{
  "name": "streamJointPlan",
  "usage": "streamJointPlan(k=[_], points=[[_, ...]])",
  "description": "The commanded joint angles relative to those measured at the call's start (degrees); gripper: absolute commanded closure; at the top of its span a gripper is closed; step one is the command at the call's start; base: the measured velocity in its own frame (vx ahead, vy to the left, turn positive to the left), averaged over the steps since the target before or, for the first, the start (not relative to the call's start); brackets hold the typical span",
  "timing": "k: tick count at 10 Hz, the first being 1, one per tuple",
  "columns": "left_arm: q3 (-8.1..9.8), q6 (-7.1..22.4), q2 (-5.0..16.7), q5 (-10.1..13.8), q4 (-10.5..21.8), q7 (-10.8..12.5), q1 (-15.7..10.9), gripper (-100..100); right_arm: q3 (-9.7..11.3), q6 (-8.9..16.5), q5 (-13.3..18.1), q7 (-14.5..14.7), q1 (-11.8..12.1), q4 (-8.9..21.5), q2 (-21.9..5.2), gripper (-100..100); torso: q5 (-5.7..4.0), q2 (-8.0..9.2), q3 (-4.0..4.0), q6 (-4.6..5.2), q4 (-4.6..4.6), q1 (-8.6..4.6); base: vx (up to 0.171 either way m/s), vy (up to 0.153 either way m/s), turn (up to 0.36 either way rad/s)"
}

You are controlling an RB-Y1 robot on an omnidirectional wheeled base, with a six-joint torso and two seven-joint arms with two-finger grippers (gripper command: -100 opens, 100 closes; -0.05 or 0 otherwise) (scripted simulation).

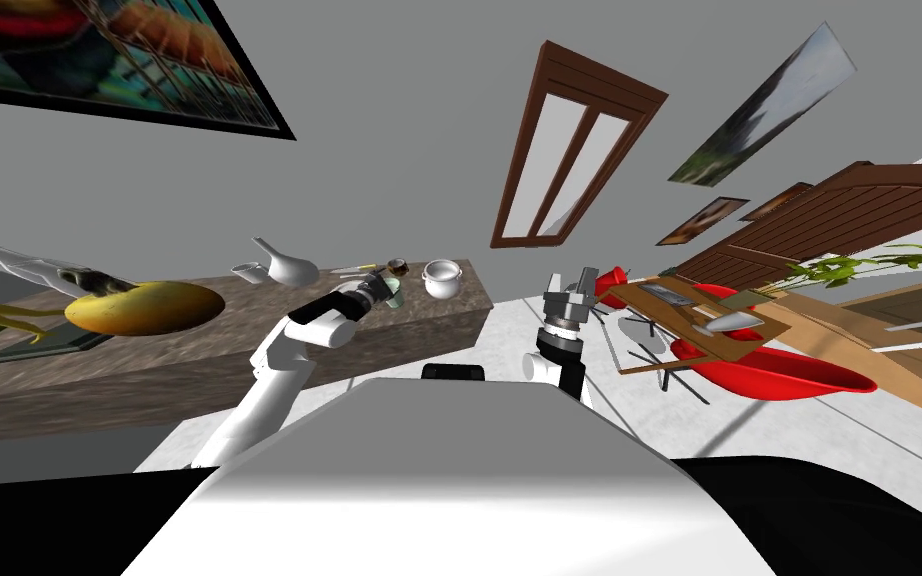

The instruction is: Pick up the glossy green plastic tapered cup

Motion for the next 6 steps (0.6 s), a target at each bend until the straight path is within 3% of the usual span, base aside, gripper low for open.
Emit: streamJointPlan(k=[1,2,3,5,6], points=[[0.54,2.9,1.7,1.6,0.5,1.8,-1.0,-100,0.0,0.0,0.0,0.0,0.0,0.0,0.0,0,0.0,0.0,0.0,0.0,0.0,0.0,0.006,-0.002,-0.086],[0.54,4.4,1.7,1.6,0.5,1.8,-1.0,-100,0.0,0.0,0.0,0.0,0.0,0.0,0.0,0,-0.01,-0.01,-0.01,0.03,0.0,-0.01,0.007,0.002,-0.045],[1.13,6.1,3.4,3.2,0.9,3.6,-1.8,-100,0.0,0.0,0.0,0.0,0.0,0.0,0.0,0,0.0,-0.01,-0.01,0.0,0.0,0.0,0.011,-0.001,-0.092],[1.13,9.1,3.4,3.2,0.9,3.6,-1.8,-100,0.0,0.0,0.0,0.0,0.0,0.0,0.0,0,0.0,-0.02,-0.01,0.0,-0.01,0.0,0.006,0.002,-0.011],[1.71,10.7,5.0,4.7,1.2,5.4,-2.7,-100,0.0,0.0,0.0,0.0,0.0,0.0,0.0,0,0.0,-0.01,0.0,0.0,0.0,0.0,0.006,-0.003,-0.097]])
